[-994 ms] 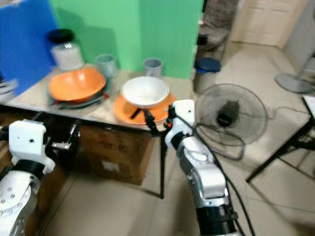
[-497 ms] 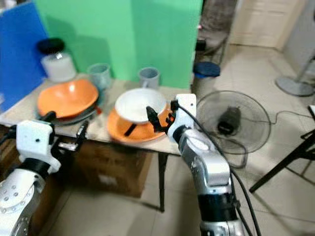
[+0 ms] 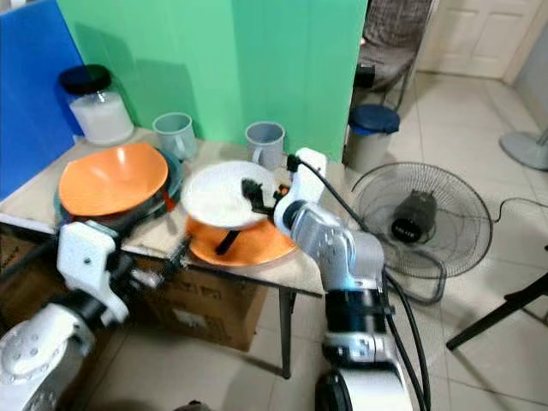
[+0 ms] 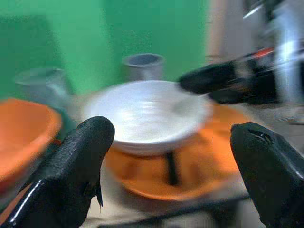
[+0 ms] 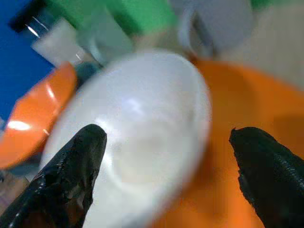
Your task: Setting the table
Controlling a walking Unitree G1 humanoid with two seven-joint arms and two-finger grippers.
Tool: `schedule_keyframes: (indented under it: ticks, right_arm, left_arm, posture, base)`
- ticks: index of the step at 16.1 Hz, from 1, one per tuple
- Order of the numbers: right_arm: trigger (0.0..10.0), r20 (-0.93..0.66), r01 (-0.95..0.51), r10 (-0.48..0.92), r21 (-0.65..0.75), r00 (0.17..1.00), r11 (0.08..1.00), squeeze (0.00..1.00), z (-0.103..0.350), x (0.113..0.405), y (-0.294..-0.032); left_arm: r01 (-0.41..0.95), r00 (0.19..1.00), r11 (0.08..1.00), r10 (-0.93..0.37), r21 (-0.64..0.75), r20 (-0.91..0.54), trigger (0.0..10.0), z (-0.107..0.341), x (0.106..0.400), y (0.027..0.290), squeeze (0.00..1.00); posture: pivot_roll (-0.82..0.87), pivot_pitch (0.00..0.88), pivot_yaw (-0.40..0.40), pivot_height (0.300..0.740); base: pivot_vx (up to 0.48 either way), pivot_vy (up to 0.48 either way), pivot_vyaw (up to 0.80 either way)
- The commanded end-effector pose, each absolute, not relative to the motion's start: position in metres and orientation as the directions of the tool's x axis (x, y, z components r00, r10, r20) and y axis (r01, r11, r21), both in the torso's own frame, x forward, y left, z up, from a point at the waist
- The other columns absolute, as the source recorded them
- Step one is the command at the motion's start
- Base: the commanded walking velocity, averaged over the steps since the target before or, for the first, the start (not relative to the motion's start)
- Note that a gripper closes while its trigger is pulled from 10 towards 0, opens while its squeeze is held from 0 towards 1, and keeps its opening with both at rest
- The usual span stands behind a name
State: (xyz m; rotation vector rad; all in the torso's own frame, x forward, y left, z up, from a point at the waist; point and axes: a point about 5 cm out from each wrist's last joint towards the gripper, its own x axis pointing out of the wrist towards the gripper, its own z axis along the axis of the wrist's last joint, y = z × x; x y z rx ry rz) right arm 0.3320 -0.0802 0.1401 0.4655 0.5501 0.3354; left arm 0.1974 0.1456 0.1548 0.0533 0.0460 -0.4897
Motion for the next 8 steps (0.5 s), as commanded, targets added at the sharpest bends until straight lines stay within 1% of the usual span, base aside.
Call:
schedule_keyframes:
  ticks: [1, 3, 5, 7, 8]
  right_arm:
    - [10.0, -0.458, -0.154, 0.394, 0.477, 0.797, 0.865, 0.0, 0.139, 0.335, -0.08]
    - [10.0, -0.464, -0.132, 0.384, 0.488, 0.798, 0.863, 0.0, 0.141, 0.339, -0.077]
    - [10.0, -0.484, -0.114, 0.395, 0.511, 0.781, 0.852, 0.0, 0.144, 0.342, -0.074]
    - [10.0, -0.502, -0.085, 0.422, 0.563, 0.755, 0.822, 0.0, 0.141, 0.341, -0.069]
    - [5.1, -0.517, -0.071, 0.432, 0.578, 0.739, 0.813, 0.0, 0.136, 0.34, -0.065]
  left_arm:
    - [0.527, 0.848, 0.849, -0.524, 0.025, -0.085, 10.0, 0.155, 0.192, 0.144, 0.21]
    - [0.562, 0.824, 0.827, -0.557, 0.02, -0.105, 10.0, 0.153, 0.189, 0.144, 0.21]
    - [0.56, 0.826, 0.828, -0.554, 0.025, -0.105, 10.0, 0.153, 0.189, 0.145, 0.21]
    - [0.561, 0.825, 0.828, -0.555, 0.024, -0.107, 10.0, 0.153, 0.189, 0.145, 0.21]
    - [0.571, 0.817, 0.821, -0.566, 0.011, -0.114, 10.0, 0.152, 0.188, 0.144, 0.21]
  posture:
    - [-0.02, 0.003, 0.036, 0.74]
    - [-0.01, 0.004, 0.029, 0.74]
    - [-0.01, 0.006, 0.024, 0.74]
    - [-0.01, 0.007, 0.024, 0.74]
    - [-0.01, 0.007, 0.025, 0.74]
  base:
    - [0.0, 0.0, 0.0]
    - [0.0, 0.0, 0.0]
    - [0.0, 0.0, 0.0]
    - [0.0, 0.0, 0.0]
    - [0.0, 0.0, 0.0]
